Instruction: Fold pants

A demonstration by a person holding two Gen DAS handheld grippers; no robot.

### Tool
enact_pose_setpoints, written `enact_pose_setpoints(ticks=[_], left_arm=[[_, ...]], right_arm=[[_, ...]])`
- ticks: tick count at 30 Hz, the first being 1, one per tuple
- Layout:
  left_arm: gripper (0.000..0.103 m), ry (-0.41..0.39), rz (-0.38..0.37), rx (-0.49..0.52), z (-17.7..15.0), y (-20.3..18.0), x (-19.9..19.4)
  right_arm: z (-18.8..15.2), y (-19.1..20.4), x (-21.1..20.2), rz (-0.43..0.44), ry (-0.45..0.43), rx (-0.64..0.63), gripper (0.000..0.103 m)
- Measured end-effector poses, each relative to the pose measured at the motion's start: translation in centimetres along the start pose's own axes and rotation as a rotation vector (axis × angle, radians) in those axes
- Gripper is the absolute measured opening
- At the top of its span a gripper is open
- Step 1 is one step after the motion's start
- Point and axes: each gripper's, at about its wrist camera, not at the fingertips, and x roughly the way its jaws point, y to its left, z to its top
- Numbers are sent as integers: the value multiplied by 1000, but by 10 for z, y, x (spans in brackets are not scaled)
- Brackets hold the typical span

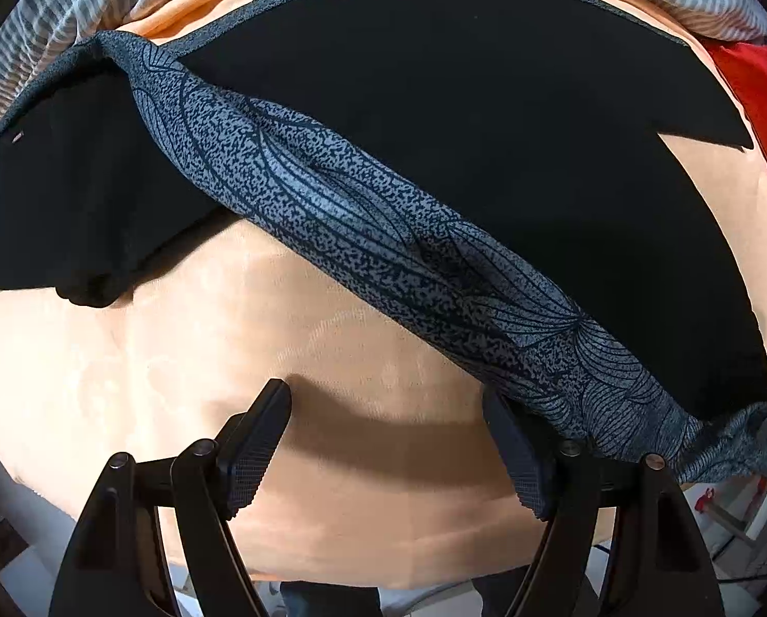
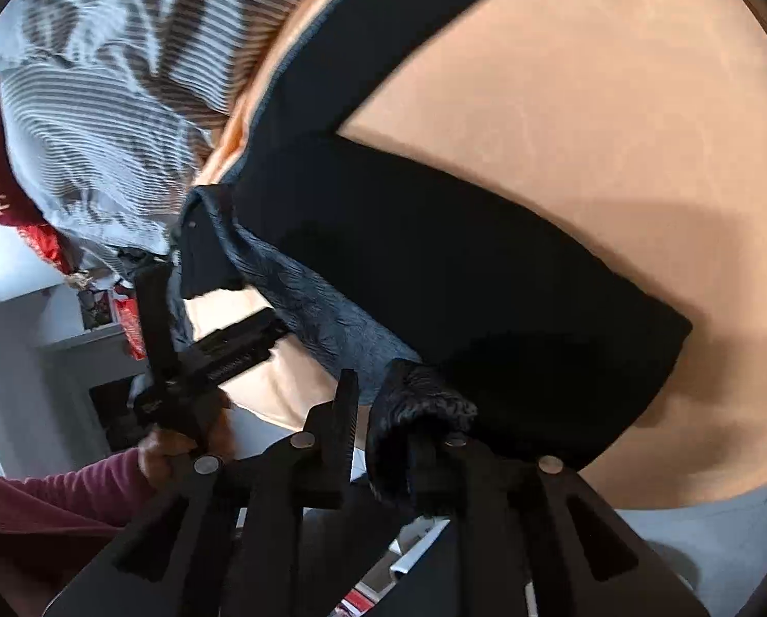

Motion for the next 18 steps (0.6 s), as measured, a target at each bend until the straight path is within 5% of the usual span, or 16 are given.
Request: enact_pose_setpoints(ticks=[1, 2, 10, 13, 18], left_arm=[[78, 1, 4, 1, 1, -2, 0], [78, 3, 9, 1, 5, 2, 1], [78, -65, -38, -55, 48, -22, -35], [78, -149, -63, -102, 81, -25, -62], [78, -304, -54, -149, 134, -33, -101]], right_arm=[[1, -2, 3, -9, 16, 12, 16], [1, -2, 3, -10, 20, 21, 3], [41, 49, -72, 182, -181, -87, 2], [73, 62, -100, 237, -243, -97, 2], [147, 60, -132, 191, -309, -86, 2]])
